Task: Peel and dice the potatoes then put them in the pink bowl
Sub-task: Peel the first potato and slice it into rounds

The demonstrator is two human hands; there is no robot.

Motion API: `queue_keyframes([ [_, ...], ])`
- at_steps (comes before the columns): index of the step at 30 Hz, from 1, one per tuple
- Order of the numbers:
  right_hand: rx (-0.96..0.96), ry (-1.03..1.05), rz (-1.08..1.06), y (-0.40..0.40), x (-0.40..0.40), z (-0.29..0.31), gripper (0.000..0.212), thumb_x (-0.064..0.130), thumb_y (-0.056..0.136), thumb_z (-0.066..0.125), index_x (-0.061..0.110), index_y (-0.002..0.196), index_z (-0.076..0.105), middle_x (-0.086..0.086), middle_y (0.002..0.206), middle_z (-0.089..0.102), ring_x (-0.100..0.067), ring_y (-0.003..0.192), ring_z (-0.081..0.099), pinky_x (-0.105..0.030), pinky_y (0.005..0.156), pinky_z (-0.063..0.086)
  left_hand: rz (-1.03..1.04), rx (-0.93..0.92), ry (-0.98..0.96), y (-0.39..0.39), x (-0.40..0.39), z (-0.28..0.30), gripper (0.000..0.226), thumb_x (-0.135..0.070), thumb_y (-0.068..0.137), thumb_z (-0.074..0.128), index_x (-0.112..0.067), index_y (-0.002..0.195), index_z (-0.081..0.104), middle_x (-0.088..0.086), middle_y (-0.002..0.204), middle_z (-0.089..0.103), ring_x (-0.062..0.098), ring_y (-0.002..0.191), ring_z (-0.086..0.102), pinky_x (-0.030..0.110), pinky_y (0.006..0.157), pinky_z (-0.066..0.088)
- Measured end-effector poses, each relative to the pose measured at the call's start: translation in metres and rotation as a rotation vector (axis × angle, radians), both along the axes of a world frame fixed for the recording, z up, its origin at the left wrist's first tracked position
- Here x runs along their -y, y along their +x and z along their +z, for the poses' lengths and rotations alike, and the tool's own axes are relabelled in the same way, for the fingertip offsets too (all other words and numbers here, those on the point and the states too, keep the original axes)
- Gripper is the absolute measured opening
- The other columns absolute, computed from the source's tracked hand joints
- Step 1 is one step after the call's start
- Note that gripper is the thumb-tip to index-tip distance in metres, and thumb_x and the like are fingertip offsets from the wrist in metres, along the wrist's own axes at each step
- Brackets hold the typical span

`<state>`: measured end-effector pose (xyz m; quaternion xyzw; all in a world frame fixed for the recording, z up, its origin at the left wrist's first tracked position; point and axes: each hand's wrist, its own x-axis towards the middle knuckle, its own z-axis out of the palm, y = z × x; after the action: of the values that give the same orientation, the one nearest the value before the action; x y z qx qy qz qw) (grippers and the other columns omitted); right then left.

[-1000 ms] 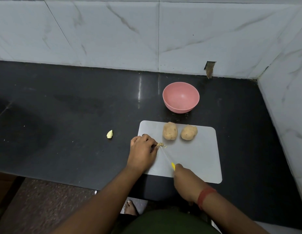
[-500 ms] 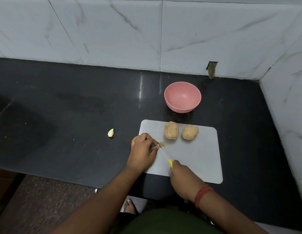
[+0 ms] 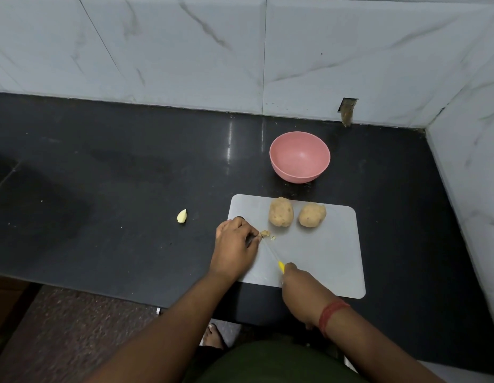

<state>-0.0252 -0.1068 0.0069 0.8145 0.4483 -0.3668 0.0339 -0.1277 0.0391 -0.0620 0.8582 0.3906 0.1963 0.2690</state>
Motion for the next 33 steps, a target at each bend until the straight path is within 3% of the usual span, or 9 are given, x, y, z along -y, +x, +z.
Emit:
queue_keyframes([
  [3, -0.013, 0.006, 0.025, 0.006, 0.017, -0.002, 0.016, 0.009, 0.098, 0.038, 0.008, 0.114, 0.043, 0.004, 0.069, 0.038, -0.007, 0.056, 0.037, -0.02, 0.048, 0.029, -0.002, -0.037, 0.0, 0.001, -0.001, 0.002, 0.006, -0.029, 0.09, 0.069, -0.025, 0.092, 0.072, -0.017, 0.091, 0.053, 0.008, 0.094, 0.054, 0.035, 0.109, 0.033],
  [5, -0.054, 0.032, -0.015, 0.012, 0.027, 0.004, 0.004, 0.011, 0.099, 0.037, 0.013, 0.101, 0.04, 0.003, 0.07, 0.041, -0.011, 0.059, 0.043, -0.023, 0.055, 0.038, -0.017, -0.067, 0.015, 0.001, -0.001, 0.006, 0.006, -0.029, 0.091, 0.067, -0.025, 0.093, 0.071, -0.016, 0.092, 0.053, 0.005, 0.093, 0.053, 0.033, 0.11, 0.031],
  [8, -0.12, 0.111, -0.106, 0.021, 0.034, 0.019, 0.014, 0.016, 0.101, 0.033, 0.016, 0.088, 0.039, 0.001, 0.072, 0.048, -0.016, 0.065, 0.051, -0.031, 0.067, 0.046, -0.048, -0.1, 0.063, 0.002, 0.002, 0.011, 0.009, -0.026, 0.09, 0.063, -0.025, 0.096, 0.068, -0.015, 0.094, 0.055, 0.005, 0.095, 0.052, 0.032, 0.109, 0.029],
  [13, -0.232, 0.211, -0.242, 0.032, 0.032, 0.046, 0.013, 0.023, 0.099, 0.033, 0.02, 0.095, 0.045, -0.003, 0.082, 0.053, -0.018, 0.066, 0.05, -0.033, 0.05, 0.047, -0.136, -0.117, 0.176, 0.008, 0.012, 0.012, 0.024, -0.025, 0.093, 0.059, -0.022, 0.116, 0.065, -0.01, 0.097, 0.062, 0.014, 0.097, 0.055, 0.033, 0.105, 0.028],
  [16, -0.257, 0.241, -0.304, 0.037, 0.028, 0.056, 0.012, 0.024, 0.099, 0.034, 0.022, 0.095, 0.045, -0.004, 0.086, 0.053, -0.021, 0.067, 0.052, -0.034, 0.043, 0.049, -0.213, -0.171, 0.252, 0.014, 0.014, 0.009, 0.02, -0.03, 0.094, 0.061, -0.024, 0.113, 0.066, -0.006, 0.098, 0.061, 0.019, 0.091, 0.056, 0.037, 0.102, 0.033],
  [22, -0.223, 0.294, -0.391, 0.054, 0.029, 0.066, 0.014, 0.028, 0.101, 0.033, 0.025, 0.1, 0.046, -0.002, 0.09, 0.054, -0.019, 0.057, 0.052, -0.024, 0.04, 0.044, -0.245, -0.19, 0.349, 0.022, 0.016, 0.002, 0.007, -0.026, 0.087, 0.073, -0.028, 0.094, 0.072, -0.005, 0.088, 0.058, 0.021, 0.077, 0.055, 0.036, 0.095, 0.033],
  [26, -0.213, 0.306, -0.443, 0.069, 0.032, 0.067, 0.015, 0.028, 0.101, 0.032, 0.024, 0.101, 0.047, -0.005, 0.087, 0.055, -0.018, 0.053, 0.051, -0.023, 0.04, 0.043, -0.146, -0.158, 0.271, 0.022, 0.012, 0.0, 0.009, -0.019, 0.088, 0.071, -0.028, 0.086, 0.071, -0.009, 0.088, 0.056, 0.019, 0.079, 0.056, 0.033, 0.099, 0.028],
  [29, -0.203, 0.327, -0.501, 0.084, 0.032, 0.066, 0.018, 0.026, 0.101, 0.034, 0.019, 0.102, 0.051, -0.009, 0.085, 0.056, -0.02, 0.056, 0.052, -0.025, 0.042, 0.045, -0.165, -0.11, 0.252, 0.018, 0.01, 0.001, 0.006, -0.03, 0.091, 0.066, -0.029, 0.093, 0.071, -0.01, 0.093, 0.055, 0.016, 0.088, 0.057, 0.036, 0.101, 0.031],
  [33, -0.216, 0.319, -0.49, 0.111, 0.029, 0.066, 0.019, 0.021, 0.1, 0.034, 0.015, 0.103, 0.051, -0.012, 0.086, 0.055, -0.025, 0.057, 0.053, -0.031, 0.045, 0.048, -0.119, -0.01, 0.285, 0.017, 0.016, 0.014, 0.021, -0.039, 0.092, 0.058, -0.025, 0.104, 0.068, -0.007, 0.094, 0.05, 0.016, 0.09, 0.049, 0.034, 0.091, 0.033],
])
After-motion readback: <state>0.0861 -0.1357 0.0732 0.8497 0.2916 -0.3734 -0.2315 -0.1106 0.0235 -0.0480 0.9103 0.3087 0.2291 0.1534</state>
